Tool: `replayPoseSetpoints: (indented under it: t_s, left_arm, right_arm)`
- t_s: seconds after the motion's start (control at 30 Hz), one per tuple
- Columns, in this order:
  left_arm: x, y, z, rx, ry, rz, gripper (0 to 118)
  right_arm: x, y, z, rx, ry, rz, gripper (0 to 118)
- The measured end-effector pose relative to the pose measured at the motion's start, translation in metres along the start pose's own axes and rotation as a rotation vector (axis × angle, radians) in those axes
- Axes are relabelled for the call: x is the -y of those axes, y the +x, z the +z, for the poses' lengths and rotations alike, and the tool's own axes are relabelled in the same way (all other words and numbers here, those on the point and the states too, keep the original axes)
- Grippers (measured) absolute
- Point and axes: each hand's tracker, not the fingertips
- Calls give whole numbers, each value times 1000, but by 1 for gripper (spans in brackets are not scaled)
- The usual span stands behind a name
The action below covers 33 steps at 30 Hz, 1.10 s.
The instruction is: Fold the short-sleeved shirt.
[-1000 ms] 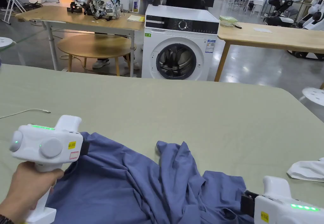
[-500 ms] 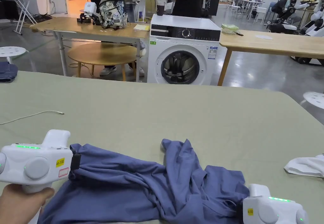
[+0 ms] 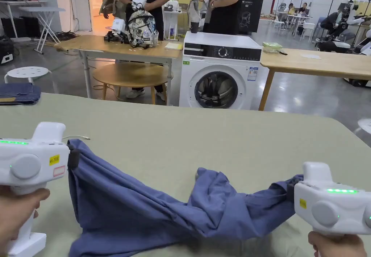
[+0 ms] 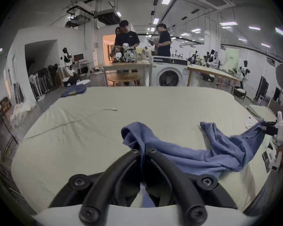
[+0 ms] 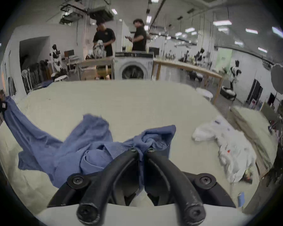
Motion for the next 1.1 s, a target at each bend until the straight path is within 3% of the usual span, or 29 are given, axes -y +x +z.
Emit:
replayPoseSetpoints:
  t_s: [0.2,0.37,0.6,1.1]
  left_arm:
    - [-42,-46,35,-68,86,59,0]
    - [-72,-78,54,-99,146,123,0]
    - [-123,-74,63,-134,213,85,0]
    - [-214,-78,26,-142,265,92,0]
  right_arm:
    - [-65,28,3,46,82,8,2]
    - [-109,24,26,41,129,-26,2]
    - [-165,1,43,23,217,-18,2]
    - [-274,6,18,68,317,-44,2]
